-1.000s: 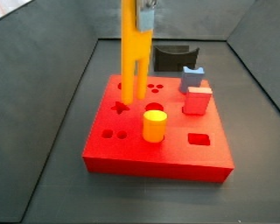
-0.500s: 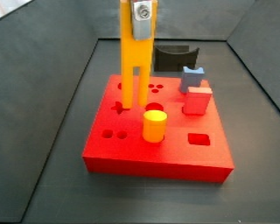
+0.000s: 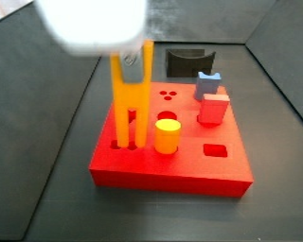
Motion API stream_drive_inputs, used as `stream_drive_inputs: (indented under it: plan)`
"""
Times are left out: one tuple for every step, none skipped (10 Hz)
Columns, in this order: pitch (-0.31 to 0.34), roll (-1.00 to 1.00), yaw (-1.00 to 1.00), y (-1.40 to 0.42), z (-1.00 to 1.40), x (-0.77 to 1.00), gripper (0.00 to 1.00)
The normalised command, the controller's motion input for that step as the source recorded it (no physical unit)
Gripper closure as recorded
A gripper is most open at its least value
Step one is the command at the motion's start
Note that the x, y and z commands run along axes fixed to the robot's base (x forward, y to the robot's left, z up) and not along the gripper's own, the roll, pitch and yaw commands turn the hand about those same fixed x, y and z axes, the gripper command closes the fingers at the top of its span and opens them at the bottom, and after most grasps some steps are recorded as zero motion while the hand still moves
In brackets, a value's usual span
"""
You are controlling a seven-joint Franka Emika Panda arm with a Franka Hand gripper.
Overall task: Pick up the square-circle object. Move up. Place the square-circle object on the fixture. Regrasp the square-circle object. Move to above the board. Insert the square-circle object.
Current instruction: Insert the square-circle object.
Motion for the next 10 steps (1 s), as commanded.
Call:
stream_drive_inputs:
  plan:
    - [0.023,-0.02,-0.63,0.10,0.00,-0.03,1.00]
    - [0.000,-0.08,-0.81,0.04,0.00,0.00,1.00]
    - [-0.061,-0.13,-0.77,0.01,-0.01,-0.03,1.00]
    - [-0.034,-0.06,-0.23,0.02,-0.04,0.00,1.00]
    - [-0.047,-0.09,0.00,0.07,-0.06,0.00,1.00]
    - [-0.109,-0.14,0.00,0.15,-0.23,-0.04,1.00]
    - [-0.220,-0.16,0.09,0.04,-0.23,-0.24,1.00]
    - [-0.239,-0.14,0.16,0.00,-0.16,-0.26,1.00]
    - [-0.206,-0.12,0.05,0.00,0.00,-0.26,1.00]
    - [-0.154,-0.14,0.00,0.05,0.00,-0.28,1.00]
